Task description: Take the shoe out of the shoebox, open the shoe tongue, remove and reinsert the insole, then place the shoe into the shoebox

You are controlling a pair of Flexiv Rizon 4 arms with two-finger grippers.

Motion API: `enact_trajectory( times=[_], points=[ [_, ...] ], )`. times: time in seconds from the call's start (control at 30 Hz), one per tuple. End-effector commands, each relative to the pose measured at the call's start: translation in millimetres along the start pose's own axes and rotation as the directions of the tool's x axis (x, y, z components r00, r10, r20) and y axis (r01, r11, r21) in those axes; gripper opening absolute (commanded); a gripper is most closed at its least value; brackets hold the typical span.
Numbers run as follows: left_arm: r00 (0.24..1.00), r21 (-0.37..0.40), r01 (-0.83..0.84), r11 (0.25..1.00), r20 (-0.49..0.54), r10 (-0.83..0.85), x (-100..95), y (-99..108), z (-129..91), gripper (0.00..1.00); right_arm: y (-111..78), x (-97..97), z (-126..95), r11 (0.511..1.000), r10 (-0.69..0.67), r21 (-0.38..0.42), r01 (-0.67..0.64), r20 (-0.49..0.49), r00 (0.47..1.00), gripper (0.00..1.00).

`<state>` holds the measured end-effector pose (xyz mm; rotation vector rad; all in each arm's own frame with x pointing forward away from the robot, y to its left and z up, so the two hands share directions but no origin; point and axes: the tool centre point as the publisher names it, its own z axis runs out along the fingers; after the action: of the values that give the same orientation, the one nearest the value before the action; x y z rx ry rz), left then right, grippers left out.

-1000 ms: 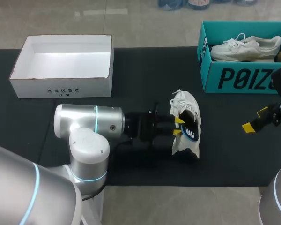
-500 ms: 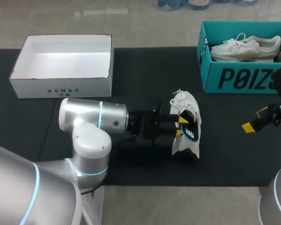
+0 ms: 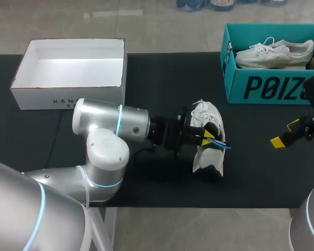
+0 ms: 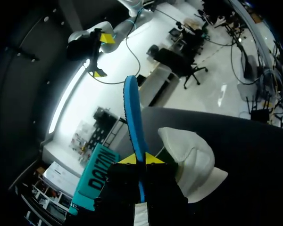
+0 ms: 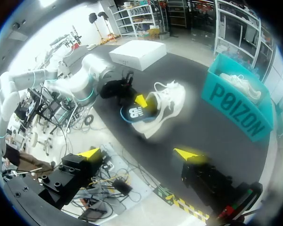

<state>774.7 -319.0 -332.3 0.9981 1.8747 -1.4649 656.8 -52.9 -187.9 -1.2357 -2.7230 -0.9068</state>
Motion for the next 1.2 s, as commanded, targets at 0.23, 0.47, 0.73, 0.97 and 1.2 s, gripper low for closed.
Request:
enact_trajectory(
  times=[0.23, 0.47, 0.73, 0.97, 1.2],
  points=[
    [0.998, 0.006, -0.025, 1.000, -0.059, 0.026, -0.3, 21, 3, 0.00, -2.1, 1.1, 0, 1.000, 0.000, -0.002, 0.000, 0.003, 1.000, 1.00],
    [0.995, 0.002, -0.060, 0.998, -0.084, 0.060, -5.2, 36, 4, 0.00, -2.1, 1.1, 0, 1.000, 0.000, -0.002, 0.000, 0.003, 1.000, 1.00],
    [0.993, 0.017, -0.037, 0.999, -0.108, 0.039, 6.4, 43, 17, 0.00, -2.1, 1.1, 0, 1.000, 0.000, -0.002, 0.000, 0.003, 1.000, 1.00],
    [0.995, 0.012, -0.015, 1.000, -0.101, 0.017, 9.5, 27, -4, 0.00, -2.1, 1.1, 0, 1.000, 0.000, -0.002, 0.000, 0.003, 1.000, 1.00],
    [0.995, -0.009, -0.029, 1.000, -0.093, 0.028, 1.5, 18, -25, 0.00, -2.1, 1.1, 0, 1.000, 0.000, -0.002, 0.000, 0.003, 1.000, 1.00]
  ],
)
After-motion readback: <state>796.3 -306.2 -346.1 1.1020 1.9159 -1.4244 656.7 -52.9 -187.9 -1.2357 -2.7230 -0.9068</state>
